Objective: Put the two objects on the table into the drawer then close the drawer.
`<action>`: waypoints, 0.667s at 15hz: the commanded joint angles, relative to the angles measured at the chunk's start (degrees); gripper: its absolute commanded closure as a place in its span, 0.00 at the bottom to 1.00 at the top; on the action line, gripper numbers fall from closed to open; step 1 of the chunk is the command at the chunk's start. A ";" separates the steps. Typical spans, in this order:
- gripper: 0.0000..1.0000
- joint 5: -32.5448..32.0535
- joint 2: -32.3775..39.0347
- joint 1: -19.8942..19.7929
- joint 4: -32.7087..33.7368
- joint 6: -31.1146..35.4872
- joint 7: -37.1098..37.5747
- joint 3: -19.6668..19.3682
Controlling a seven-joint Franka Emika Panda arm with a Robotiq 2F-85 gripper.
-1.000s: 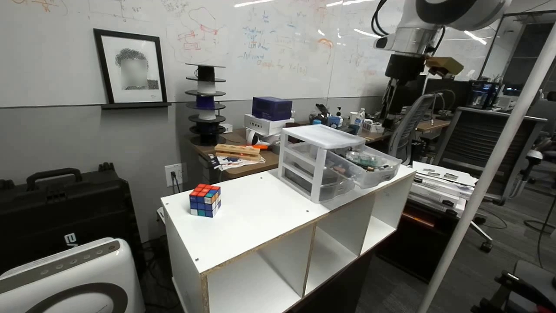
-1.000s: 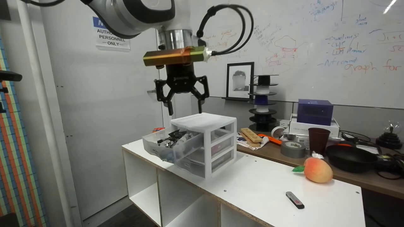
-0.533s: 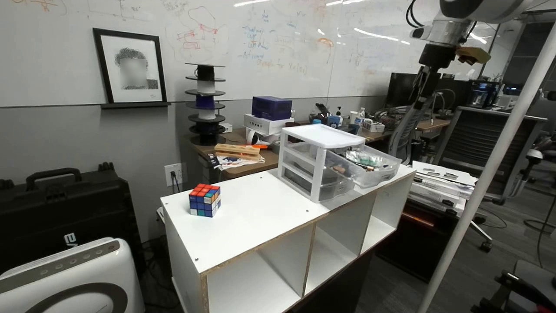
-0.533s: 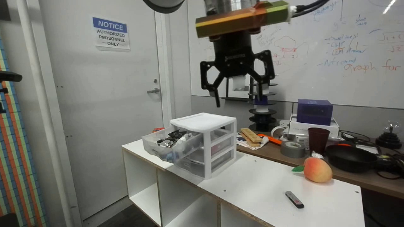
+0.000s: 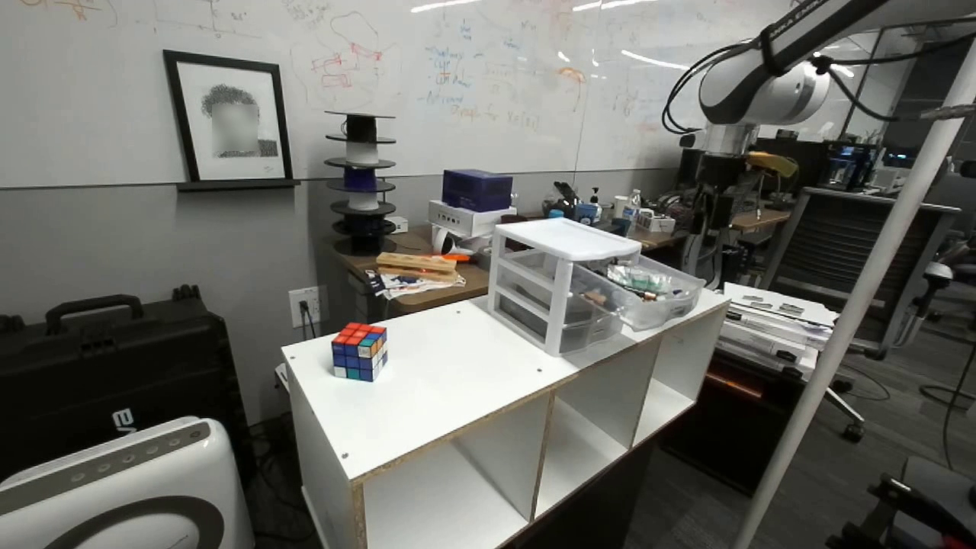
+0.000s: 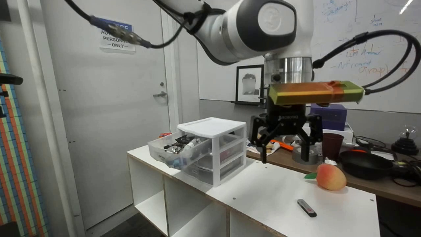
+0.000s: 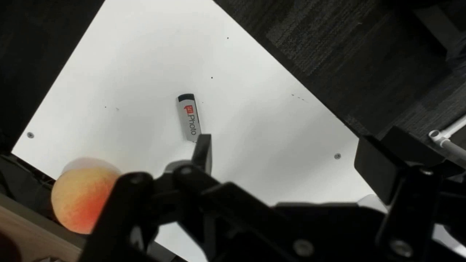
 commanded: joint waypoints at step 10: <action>0.00 2.37 21.17 -8.39 27.35 -13.21 -12.67 8.08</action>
